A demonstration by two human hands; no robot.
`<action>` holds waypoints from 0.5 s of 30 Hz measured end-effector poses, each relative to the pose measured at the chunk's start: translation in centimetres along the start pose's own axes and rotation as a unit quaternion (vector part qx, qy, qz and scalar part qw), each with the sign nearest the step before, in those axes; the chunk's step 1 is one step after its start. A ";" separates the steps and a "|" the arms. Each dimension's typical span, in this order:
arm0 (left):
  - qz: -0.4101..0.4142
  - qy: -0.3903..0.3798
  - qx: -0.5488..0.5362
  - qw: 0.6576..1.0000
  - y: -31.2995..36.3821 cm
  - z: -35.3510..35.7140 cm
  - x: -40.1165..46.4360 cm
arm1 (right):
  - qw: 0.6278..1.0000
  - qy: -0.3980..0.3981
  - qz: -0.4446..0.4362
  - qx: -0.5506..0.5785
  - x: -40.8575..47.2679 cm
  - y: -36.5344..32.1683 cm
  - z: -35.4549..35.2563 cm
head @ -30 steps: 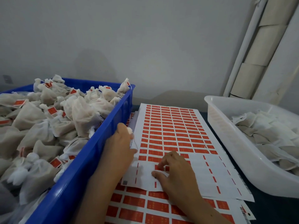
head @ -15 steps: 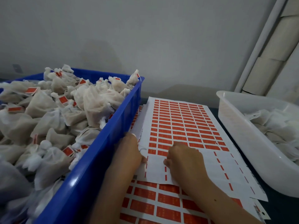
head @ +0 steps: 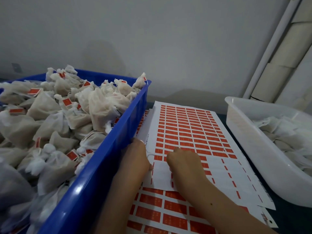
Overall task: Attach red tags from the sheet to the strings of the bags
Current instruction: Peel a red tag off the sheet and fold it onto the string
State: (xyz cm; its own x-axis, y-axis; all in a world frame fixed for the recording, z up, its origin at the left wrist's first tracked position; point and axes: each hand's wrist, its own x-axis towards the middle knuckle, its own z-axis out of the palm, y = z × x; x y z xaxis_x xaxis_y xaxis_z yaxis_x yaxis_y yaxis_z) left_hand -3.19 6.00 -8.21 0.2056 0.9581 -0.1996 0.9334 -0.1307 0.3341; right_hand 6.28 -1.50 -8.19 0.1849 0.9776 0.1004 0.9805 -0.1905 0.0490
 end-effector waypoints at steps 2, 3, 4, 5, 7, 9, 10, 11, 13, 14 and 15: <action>0.000 -0.001 -0.008 1.000 0.0 0.0 0.0 | 1.000 -0.010 -0.003 -0.006 0.2 -0.2 0.0; 0.003 0.001 -0.005 1.000 0.0 0.0 0.0 | 1.000 -0.011 -0.001 -0.003 0.2 -0.1 0.0; 0.009 0.003 0.001 1.000 0.0 0.0 0.0 | 1.000 -0.008 0.008 0.007 0.3 0.0 0.0; 0.017 0.004 0.008 1.000 0.0 0.1 0.1 | 1.000 0.000 0.020 0.020 0.3 0.2 0.0; 0.032 0.002 0.014 0.999 0.1 0.3 0.2 | 0.999 0.014 0.037 0.036 0.2 0.5 -0.1; 0.039 0.001 0.009 0.999 0.2 0.5 0.4 | 0.999 0.015 0.038 0.035 0.3 0.6 -0.2; 0.038 0.000 0.005 0.999 0.2 0.5 0.4 | 0.999 0.012 0.033 0.031 0.4 0.4 -0.2; 0.038 -0.001 0.000 0.999 0.3 0.6 0.4 | 0.999 0.007 0.027 0.024 0.5 0.3 -0.2; 0.039 0.000 -0.014 0.999 0.3 0.7 0.3 | 1.000 -0.004 0.016 0.007 0.7 0.0 -0.1; 0.038 0.003 -0.017 0.999 0.3 0.6 0.3 | 1.000 -0.009 0.013 0.000 0.8 -0.1 -0.1; 0.039 0.005 -0.017 0.999 0.3 0.6 0.2 | 1.000 -0.011 0.012 -0.005 0.8 -0.1 -0.1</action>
State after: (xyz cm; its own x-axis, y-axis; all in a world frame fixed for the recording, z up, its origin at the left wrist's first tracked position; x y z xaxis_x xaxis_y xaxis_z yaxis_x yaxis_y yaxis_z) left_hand -2.72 5.97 -8.71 0.2745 0.9476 -0.1633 0.9039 -0.1963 0.3800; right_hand 6.36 -0.70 -8.03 0.2090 0.9746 0.0801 0.9751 -0.2139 0.0578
